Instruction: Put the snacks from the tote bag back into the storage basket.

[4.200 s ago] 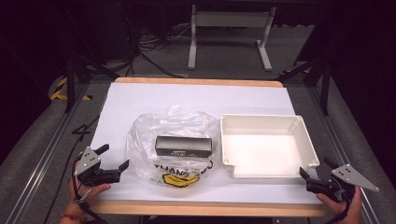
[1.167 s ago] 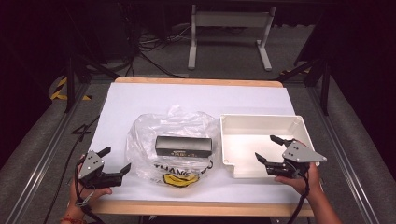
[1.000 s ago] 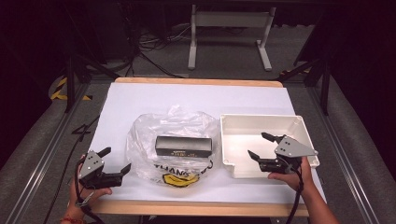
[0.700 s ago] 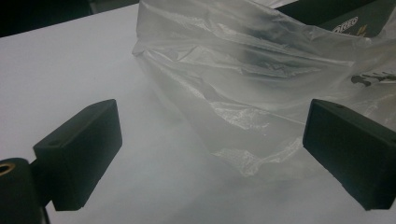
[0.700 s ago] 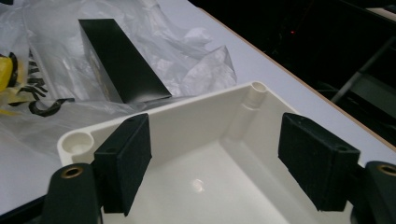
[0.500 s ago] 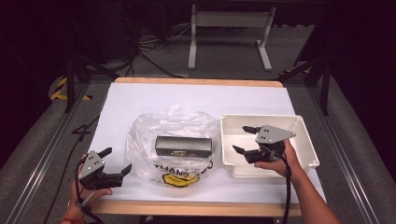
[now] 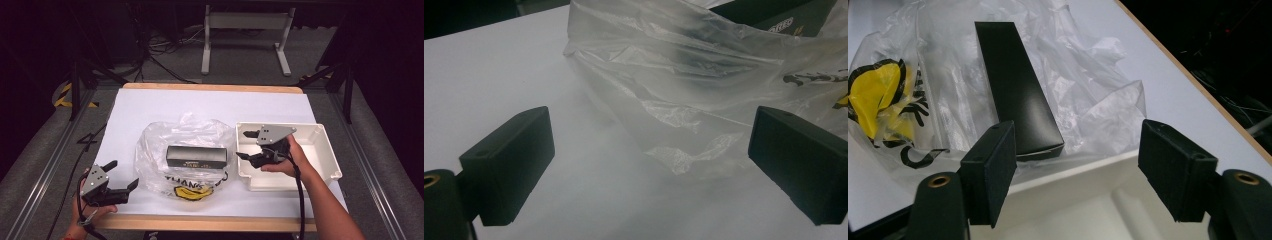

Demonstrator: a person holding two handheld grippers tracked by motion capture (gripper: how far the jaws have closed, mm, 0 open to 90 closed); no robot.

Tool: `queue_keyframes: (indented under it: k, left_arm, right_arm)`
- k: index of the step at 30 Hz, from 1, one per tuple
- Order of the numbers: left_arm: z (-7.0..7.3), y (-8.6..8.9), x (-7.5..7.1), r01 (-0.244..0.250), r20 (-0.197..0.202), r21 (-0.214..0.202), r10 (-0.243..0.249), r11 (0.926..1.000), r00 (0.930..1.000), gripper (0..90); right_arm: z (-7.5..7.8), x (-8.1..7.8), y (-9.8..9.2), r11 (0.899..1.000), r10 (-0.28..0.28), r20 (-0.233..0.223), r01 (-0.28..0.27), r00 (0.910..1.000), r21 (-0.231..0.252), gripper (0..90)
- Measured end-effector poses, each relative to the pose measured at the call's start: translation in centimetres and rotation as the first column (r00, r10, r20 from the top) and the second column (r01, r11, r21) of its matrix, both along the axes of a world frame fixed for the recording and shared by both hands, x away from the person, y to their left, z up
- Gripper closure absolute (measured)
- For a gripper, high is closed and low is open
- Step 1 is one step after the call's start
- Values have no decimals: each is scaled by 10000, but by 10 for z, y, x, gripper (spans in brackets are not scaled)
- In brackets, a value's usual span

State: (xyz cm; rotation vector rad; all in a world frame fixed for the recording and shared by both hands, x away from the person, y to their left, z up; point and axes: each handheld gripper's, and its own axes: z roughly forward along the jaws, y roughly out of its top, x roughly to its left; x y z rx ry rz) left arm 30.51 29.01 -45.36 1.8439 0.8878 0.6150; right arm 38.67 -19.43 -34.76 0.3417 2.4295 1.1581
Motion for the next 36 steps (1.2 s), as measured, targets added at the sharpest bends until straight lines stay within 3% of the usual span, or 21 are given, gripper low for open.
queue_keyframes:
  k: [9, 11, 17, 25, 28, 30, 33, 34, 36]
  left_arm:
    - [-1, 3, -3, -199, -55, 45, 199, 9998, 9998, 55]
    - [-1, 4, -3, -196, -68, 38, 197, 9998, 9998, 55]
    - [-1, 4, -3, -194, -74, 75, 194, 9998, 9998, 55]
    - [-2, 4, -4, -172, -116, 76, 172, 9998, 9998, 55]
    - [-2, 3, -4, -165, -139, 90, 166, 9998, 9998, 55]
    - [-2, 3, -4, -154, -165, 90, 156, 9998, 9997, 55]
    - [-2, 4, -4, -130, -159, 177, 133, 9998, 9998, 55]
    - [-2, 4, -4, -133, -169, 171, 136, 9998, 9998, 55]
    - [-2, 4, -4, -147, -181, 161, 150, 9998, 9997, 55]
  right_arm:
    - [-1, 12, 23, 9966, 535, -250, -549, 9983, -607, 325]
    - [-4, 16, 33, 9922, 737, -354, -769, 9967, -978, 329]
    - [-7, 22, 49, 9829, 1203, -682, -1285, 9904, -1321, 340]
    - [-17, 34, 67, 9608, 1434, -1312, -1698, 9809, -2194, 334]
    - [-21, 39, 73, 9494, 1458, -1588, -1833, 9765, -2550, 326]
    - [-25, 43, 80, 9318, 1487, -1781, -1981, 9727, -3040, 312]
    - [-25, 45, 83, 9241, 1599, -1888, -2142, 9689, -3165, 318]
    - [-25, 47, 86, 9158, 1563, -1980, -2171, 9677, -3380, 312]
    - [-26, 47, 87, 9131, 1647, -2058, -2280, 9646, -3379, 313]
